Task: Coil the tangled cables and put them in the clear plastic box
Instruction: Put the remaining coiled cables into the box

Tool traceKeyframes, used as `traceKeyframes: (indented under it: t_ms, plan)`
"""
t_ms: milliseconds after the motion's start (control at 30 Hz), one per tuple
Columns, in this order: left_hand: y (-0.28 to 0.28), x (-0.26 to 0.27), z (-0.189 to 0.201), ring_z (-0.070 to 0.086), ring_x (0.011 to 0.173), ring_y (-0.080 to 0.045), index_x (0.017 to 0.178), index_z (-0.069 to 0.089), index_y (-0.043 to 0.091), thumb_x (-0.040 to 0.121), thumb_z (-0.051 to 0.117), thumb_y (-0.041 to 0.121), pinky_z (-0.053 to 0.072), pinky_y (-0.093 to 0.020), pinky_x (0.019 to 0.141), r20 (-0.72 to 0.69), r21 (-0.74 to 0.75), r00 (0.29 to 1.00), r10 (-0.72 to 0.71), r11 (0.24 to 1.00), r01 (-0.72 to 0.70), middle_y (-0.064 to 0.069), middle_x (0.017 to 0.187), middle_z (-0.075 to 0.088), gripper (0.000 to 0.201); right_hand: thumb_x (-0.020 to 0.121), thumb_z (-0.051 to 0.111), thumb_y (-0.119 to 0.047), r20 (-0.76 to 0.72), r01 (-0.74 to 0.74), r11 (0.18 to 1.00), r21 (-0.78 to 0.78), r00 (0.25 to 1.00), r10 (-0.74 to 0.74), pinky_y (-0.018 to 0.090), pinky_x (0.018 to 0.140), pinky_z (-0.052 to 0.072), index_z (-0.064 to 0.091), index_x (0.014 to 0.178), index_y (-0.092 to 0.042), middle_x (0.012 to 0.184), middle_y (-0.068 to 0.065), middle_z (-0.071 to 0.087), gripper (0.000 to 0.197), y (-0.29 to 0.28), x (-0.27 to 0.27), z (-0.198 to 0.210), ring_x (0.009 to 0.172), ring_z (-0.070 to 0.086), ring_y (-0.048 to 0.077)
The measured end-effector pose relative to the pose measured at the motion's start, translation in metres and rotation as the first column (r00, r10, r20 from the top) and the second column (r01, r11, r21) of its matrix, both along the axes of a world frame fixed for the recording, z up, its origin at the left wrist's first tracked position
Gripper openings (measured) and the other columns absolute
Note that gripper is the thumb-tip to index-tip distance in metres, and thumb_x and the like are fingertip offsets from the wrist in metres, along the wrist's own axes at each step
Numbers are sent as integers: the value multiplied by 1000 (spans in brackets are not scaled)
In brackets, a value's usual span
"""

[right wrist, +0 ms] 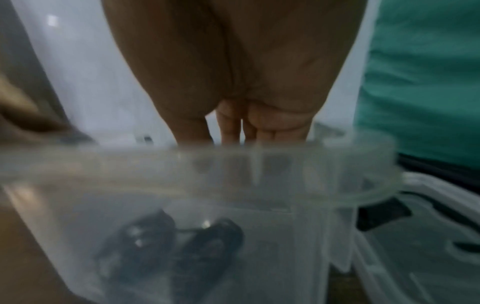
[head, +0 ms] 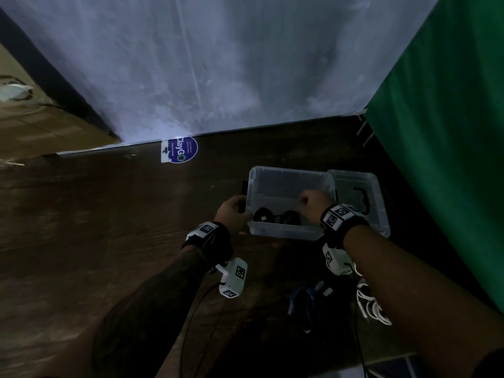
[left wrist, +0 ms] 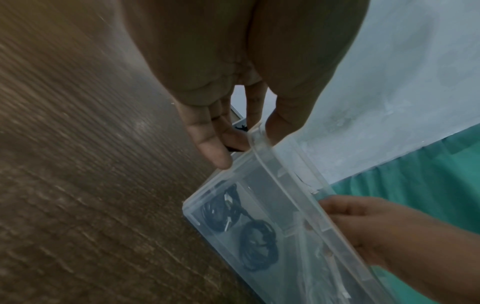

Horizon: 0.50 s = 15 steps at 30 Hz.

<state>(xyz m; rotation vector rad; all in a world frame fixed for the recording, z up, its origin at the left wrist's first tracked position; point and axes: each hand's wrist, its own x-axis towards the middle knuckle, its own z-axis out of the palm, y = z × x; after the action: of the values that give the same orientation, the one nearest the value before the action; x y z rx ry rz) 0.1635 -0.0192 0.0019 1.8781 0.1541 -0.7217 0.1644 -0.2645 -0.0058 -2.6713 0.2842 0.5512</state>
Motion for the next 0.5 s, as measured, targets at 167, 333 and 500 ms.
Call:
traceKeyframes:
  t_ms: [167,333,500]
  plan:
    - [-1,-3,2,67,83,-19,125,52,24,90,60,10,58,-29,59,4,-20,1000,26,999,-26,7,97,58,39,90,64,-27,218,-156,946,284,971,95,30,78,52,65,94,-24,88,-6,66,5,10,-68,34,84,62,12]
    - [-3,-7,2,68,84,-21,126,53,24,89,60,9,59,-31,61,19,-44,998,55,998,-55,-2,108,62,40,91,60,-37,-235,-484,873,62,843,484,28,87,47,64,117,-25,115,-1,64,29,17,-141,6,106,59,18]
    - [-2,-13,1,68,83,-18,126,54,24,90,58,9,56,-26,55,31,-58,996,81,995,-79,-1,108,62,39,88,61,-37,-344,-561,825,-60,788,511,36,94,42,58,122,-24,122,3,55,37,26,-156,-36,112,53,26]
